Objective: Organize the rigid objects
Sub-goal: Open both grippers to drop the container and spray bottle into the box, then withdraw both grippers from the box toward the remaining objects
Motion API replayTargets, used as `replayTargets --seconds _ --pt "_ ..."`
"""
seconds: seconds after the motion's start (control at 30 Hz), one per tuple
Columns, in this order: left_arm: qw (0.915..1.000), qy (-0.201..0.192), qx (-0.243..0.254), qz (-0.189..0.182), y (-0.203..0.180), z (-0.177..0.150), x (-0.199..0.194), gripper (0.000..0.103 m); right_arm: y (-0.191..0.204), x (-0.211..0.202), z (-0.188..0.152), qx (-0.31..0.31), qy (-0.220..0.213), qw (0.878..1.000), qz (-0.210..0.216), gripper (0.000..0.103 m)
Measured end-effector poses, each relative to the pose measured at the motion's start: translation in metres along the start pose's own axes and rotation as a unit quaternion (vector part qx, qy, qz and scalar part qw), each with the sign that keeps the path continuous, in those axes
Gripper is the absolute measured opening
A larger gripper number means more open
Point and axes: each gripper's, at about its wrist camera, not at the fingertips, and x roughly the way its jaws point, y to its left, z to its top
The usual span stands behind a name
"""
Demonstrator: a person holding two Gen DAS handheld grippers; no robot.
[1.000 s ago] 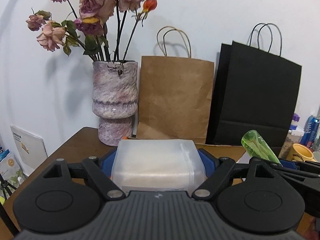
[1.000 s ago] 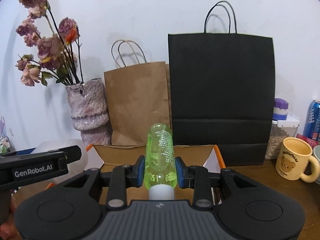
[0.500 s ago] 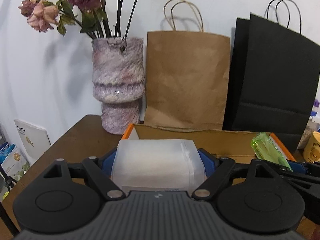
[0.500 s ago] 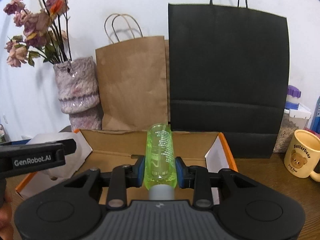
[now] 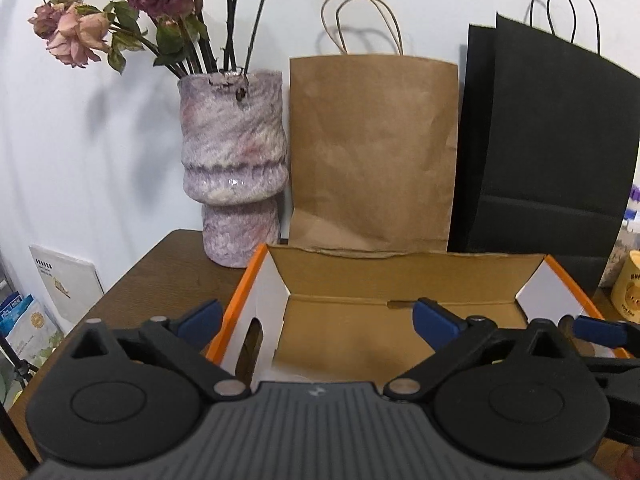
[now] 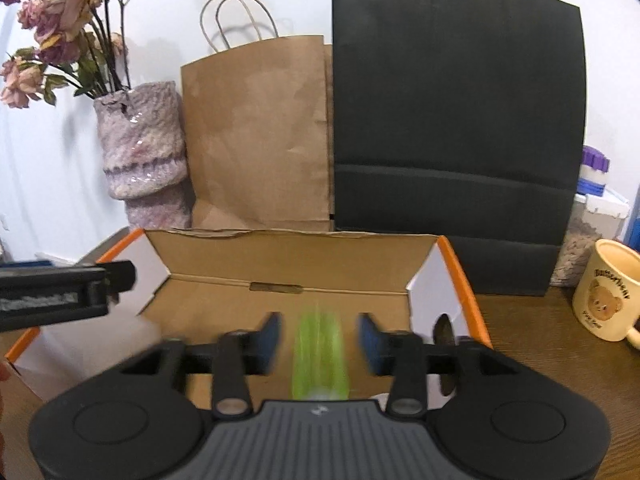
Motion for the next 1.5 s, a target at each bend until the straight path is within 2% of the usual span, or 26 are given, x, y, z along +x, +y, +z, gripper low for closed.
replayTargets --seconds 0.07,0.17,0.2,0.5,0.93,1.5 --pt "1.0000 0.000 -0.001 0.004 0.000 0.001 0.000 0.103 -0.002 -0.002 0.000 0.001 -0.004 1.000 -0.002 0.080" --pt "0.9999 0.004 0.000 0.010 0.000 0.002 0.001 0.103 -0.004 -0.003 0.001 0.004 -0.007 1.000 -0.012 0.101" --pt "0.9999 0.006 0.000 0.011 0.000 0.001 0.001 0.103 -0.005 -0.004 0.002 0.004 -0.009 1.000 -0.013 0.103" --pt "0.9999 -0.001 0.003 0.012 -0.002 0.002 -0.006 0.103 -0.002 -0.013 0.004 -0.005 -0.008 1.000 -0.012 0.103" --pt "0.9997 -0.021 -0.009 0.012 0.007 0.005 -0.037 0.103 -0.003 -0.039 0.004 -0.013 -0.019 1.000 -0.008 0.103" --pt "0.9990 -0.043 -0.015 -0.004 0.023 -0.010 -0.102 0.103 -0.011 -0.117 -0.016 -0.026 -0.056 0.998 -0.005 0.103"
